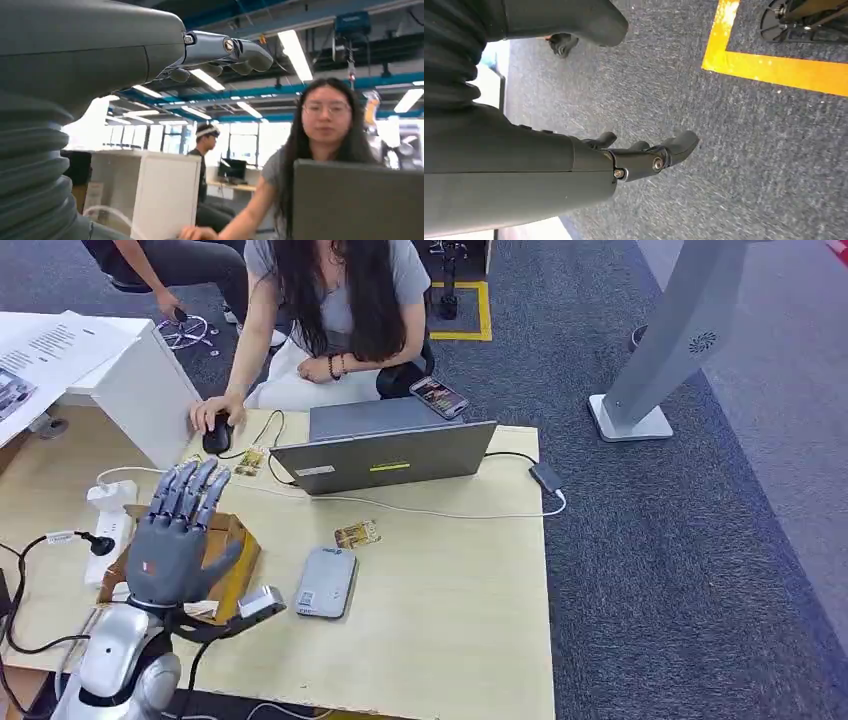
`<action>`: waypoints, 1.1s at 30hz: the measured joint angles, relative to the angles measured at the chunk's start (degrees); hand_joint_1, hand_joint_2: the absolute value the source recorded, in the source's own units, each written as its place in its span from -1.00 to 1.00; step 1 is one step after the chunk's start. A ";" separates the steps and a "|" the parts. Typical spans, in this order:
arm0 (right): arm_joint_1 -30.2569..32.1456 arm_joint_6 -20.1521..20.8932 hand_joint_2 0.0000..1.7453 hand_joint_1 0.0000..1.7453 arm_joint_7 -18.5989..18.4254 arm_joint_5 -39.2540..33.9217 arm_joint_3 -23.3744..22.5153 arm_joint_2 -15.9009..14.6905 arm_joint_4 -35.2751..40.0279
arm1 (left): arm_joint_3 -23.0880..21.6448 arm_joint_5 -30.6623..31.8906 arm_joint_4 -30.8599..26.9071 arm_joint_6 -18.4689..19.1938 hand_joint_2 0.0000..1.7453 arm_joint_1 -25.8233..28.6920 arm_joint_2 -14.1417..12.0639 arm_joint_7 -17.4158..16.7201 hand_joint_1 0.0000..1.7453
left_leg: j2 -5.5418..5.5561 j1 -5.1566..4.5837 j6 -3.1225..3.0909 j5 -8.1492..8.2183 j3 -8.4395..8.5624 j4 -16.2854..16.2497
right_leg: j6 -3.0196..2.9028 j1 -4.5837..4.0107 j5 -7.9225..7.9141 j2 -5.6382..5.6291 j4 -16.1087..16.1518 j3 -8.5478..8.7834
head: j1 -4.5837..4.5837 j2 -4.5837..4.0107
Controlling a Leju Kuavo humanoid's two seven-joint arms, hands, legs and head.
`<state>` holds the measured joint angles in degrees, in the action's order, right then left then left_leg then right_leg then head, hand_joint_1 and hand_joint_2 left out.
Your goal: Pass the card to the sensor for recognition and then transmit it.
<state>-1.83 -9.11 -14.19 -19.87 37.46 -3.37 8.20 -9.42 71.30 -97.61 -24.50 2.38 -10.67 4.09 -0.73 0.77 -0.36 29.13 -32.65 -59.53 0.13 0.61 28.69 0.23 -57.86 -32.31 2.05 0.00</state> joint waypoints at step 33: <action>0.54 -0.50 1.00 -1.00 1.01 -2.14 -0.92 0.26 0.00 | -1.99 -1.10 -8.20 -2.34 1.00 17.42 -1.23 -3.74 -1.00 | -0.04 -0.05 -0.19 0.14 0.02 -0.01 | 0.14 0.01 0.11 -0.03 0.01 0.06 | 0.00 0.00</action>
<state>-1.29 -9.62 -13.18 -22.01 36.54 -3.10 8.20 -11.41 70.20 -105.81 -26.84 19.79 -11.89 0.35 -0.76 0.72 -0.54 29.27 -32.64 -59.54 0.27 0.62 28.80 0.20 -57.85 -32.25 2.05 0.00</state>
